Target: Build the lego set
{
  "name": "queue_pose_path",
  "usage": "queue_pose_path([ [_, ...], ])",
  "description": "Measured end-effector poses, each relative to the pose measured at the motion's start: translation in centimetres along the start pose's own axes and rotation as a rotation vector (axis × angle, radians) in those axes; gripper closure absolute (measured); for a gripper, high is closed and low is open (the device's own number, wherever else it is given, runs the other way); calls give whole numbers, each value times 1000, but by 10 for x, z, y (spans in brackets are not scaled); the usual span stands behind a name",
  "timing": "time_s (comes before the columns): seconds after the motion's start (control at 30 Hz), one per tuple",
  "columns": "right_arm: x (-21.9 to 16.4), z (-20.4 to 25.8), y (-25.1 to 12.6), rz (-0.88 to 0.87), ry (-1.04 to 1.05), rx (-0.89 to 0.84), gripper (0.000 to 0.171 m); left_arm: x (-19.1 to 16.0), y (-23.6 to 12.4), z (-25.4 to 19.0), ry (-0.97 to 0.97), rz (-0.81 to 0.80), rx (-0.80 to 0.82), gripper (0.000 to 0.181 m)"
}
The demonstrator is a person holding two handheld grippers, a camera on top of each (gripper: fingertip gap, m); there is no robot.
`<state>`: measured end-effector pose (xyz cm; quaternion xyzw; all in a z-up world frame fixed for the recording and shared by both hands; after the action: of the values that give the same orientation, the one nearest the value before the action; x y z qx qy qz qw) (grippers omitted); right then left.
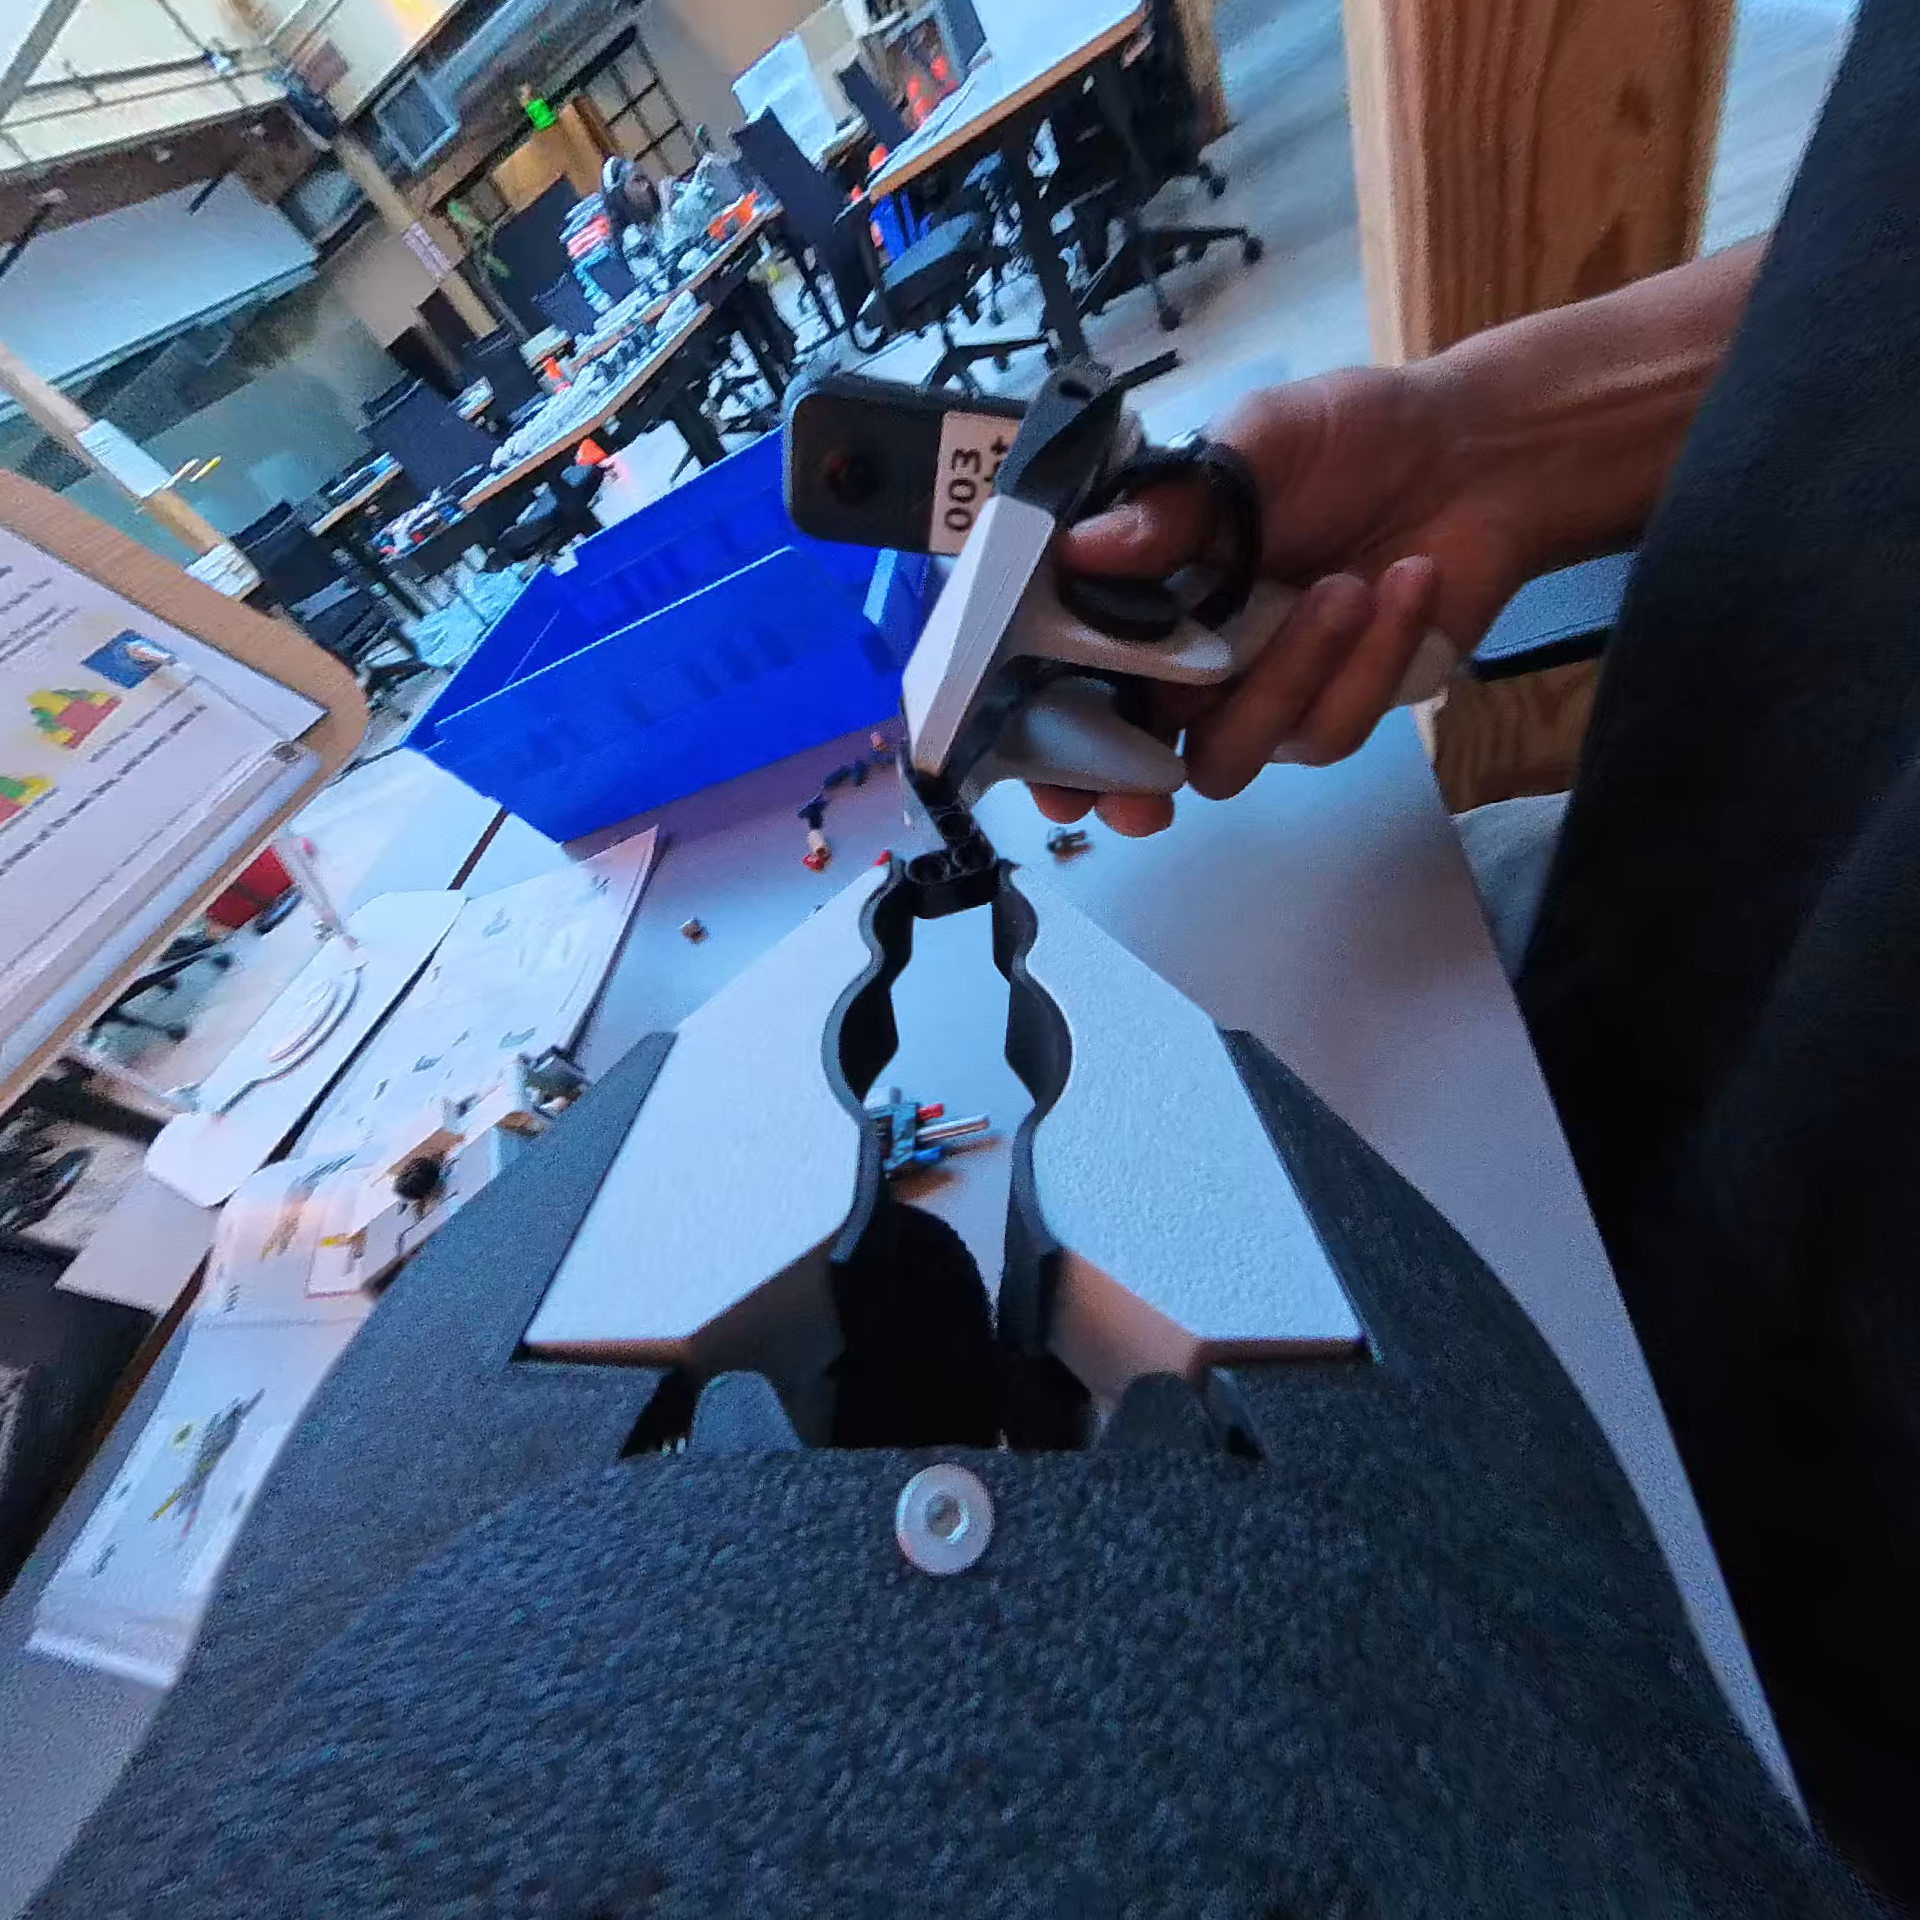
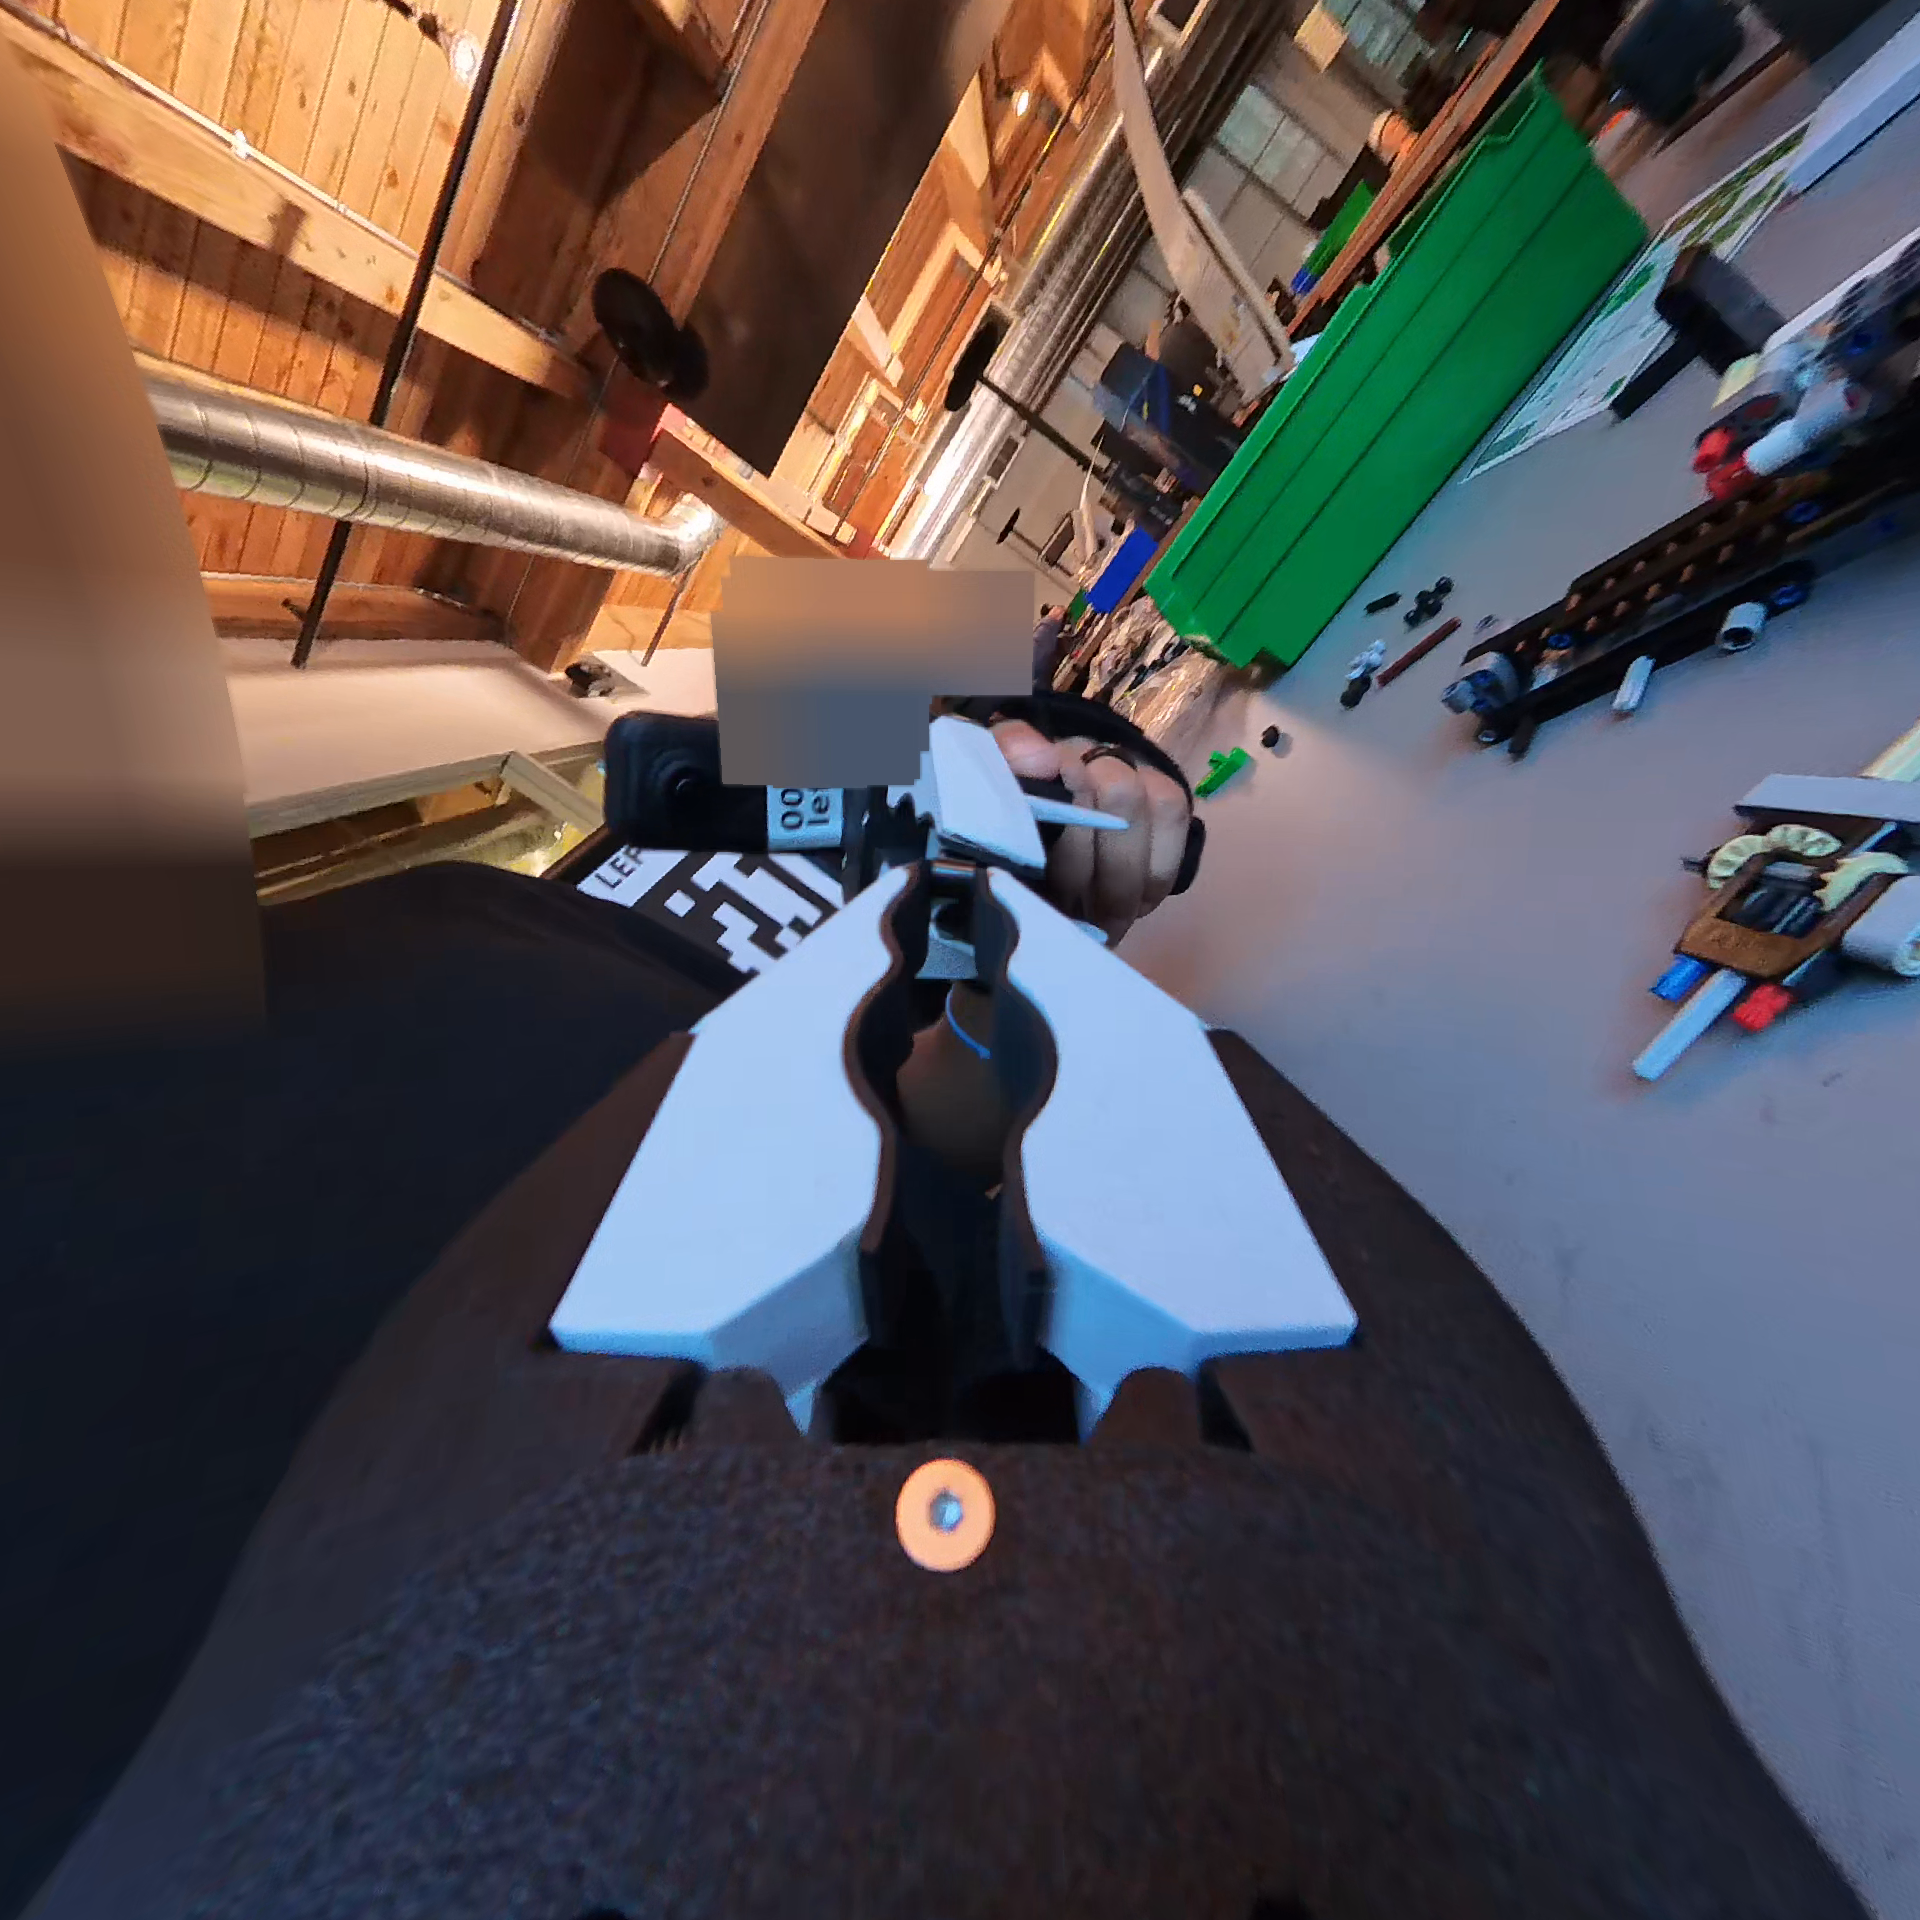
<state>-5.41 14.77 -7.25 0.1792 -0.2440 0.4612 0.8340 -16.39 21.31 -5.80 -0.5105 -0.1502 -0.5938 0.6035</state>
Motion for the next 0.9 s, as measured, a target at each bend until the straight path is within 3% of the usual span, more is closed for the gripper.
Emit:
queue_pose_path([
  [0.5,-4,-7,-1,-92,-54,-215,164,-1,11,5,-24,117,96,168],
  [0.7,-4,-7,-1,-94,-136,-420,165,-5,22,5,55,267,192,168],
  [0.9,-2,-3,0,-97,-198,-534,165,-1,23,3,90,256,220,172],
])
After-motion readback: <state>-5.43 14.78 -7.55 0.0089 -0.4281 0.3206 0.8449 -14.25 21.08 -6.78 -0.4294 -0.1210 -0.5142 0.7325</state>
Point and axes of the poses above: each gripper's, where its closed fingertips meet, y out along the fingers, x out of its top, z = x × y across the jaws, the point moved 7 cm from there along -y, back along the fingers, and after that the axes turned 13 degrees about z, right-handed, at the moved point
